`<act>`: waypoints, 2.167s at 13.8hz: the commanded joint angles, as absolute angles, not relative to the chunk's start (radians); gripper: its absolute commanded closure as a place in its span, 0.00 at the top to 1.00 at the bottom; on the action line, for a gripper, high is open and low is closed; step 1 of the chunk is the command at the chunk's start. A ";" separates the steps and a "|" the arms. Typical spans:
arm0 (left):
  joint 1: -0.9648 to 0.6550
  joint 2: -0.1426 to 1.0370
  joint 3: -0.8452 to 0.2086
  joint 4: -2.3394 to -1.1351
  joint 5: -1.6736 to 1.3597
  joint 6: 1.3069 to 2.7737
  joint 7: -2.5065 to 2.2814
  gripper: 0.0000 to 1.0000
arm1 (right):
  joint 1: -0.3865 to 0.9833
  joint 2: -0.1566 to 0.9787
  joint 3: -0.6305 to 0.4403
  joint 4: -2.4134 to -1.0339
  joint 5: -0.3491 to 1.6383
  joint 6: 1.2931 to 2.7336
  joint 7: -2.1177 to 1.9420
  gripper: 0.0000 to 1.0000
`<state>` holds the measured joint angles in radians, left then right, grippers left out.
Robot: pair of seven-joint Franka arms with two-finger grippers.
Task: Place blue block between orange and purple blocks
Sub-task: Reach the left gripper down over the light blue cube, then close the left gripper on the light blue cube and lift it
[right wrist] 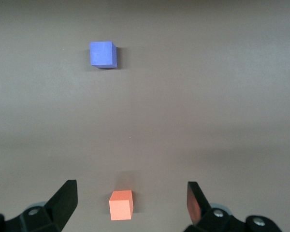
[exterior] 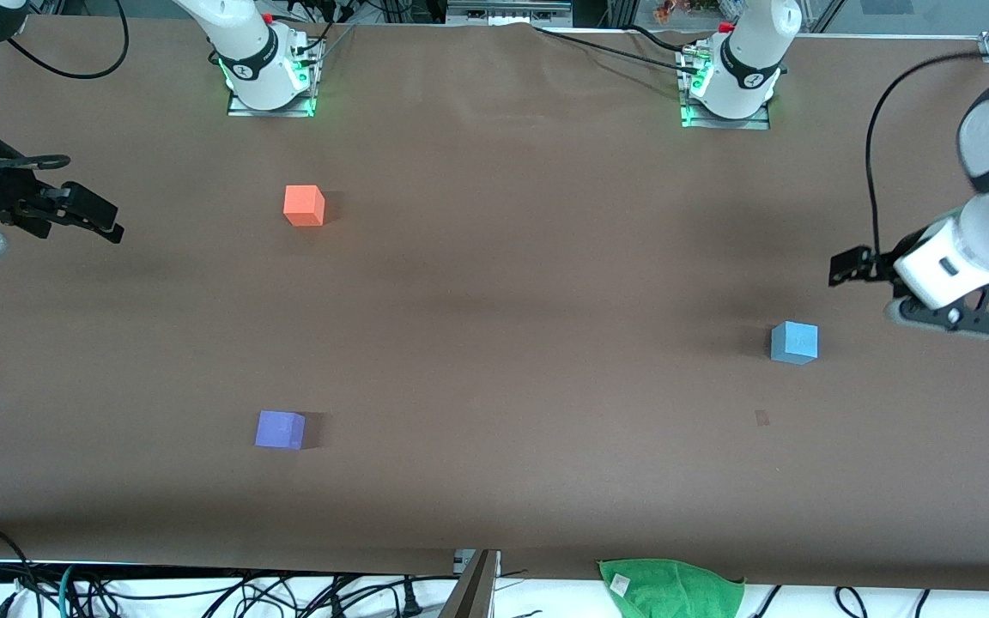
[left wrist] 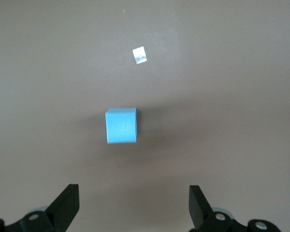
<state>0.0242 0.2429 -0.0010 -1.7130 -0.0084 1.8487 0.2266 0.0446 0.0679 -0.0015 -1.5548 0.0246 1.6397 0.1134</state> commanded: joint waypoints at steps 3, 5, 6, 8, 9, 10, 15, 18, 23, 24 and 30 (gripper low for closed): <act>0.055 0.359 0.000 -1.805 -0.003 2.131 0.354 1.00 | 0.048 0.077 -0.002 -1.545 0.037 1.638 0.103 1.00; 0.057 0.362 0.000 -1.902 0.058 2.294 0.354 1.00 | 0.041 0.077 -0.002 -1.542 0.040 1.641 0.103 1.00; 0.067 0.368 0.000 -1.933 0.107 2.342 0.353 1.00 | 0.040 0.080 -0.002 -1.540 0.047 1.643 0.104 1.00; 0.089 0.374 -0.003 -1.988 0.109 2.414 0.350 1.00 | 0.046 0.084 -0.002 -1.537 0.057 1.641 0.117 1.00; 0.089 0.383 -0.003 -2.006 0.107 2.451 0.339 1.00 | 0.045 0.084 -0.002 -1.536 0.057 1.641 0.117 1.00; 0.089 0.405 -0.003 -2.014 0.107 2.482 0.339 1.00 | 0.041 0.086 -0.002 -1.537 0.058 1.640 0.117 1.00; 0.092 0.436 -0.009 -2.056 0.104 2.528 0.333 1.00 | 0.040 0.087 -0.003 -1.543 0.054 1.628 0.104 1.00; 0.097 0.462 -0.011 -2.089 0.103 2.609 0.333 1.00 | 0.040 0.104 -0.003 -1.542 0.046 1.628 0.104 1.00; 0.087 0.450 -0.012 -2.089 0.103 2.622 0.322 0.02 | 0.040 0.110 -0.005 -1.537 0.045 1.638 0.115 1.00; 0.086 0.422 -0.012 -2.085 0.103 2.612 0.313 0.00 | 0.037 0.113 -0.005 -1.536 0.048 1.638 0.115 1.00; 0.051 0.363 -0.234 -1.809 0.103 2.151 -0.017 0.01 | 0.038 0.117 -0.006 -1.536 0.044 1.637 0.113 1.00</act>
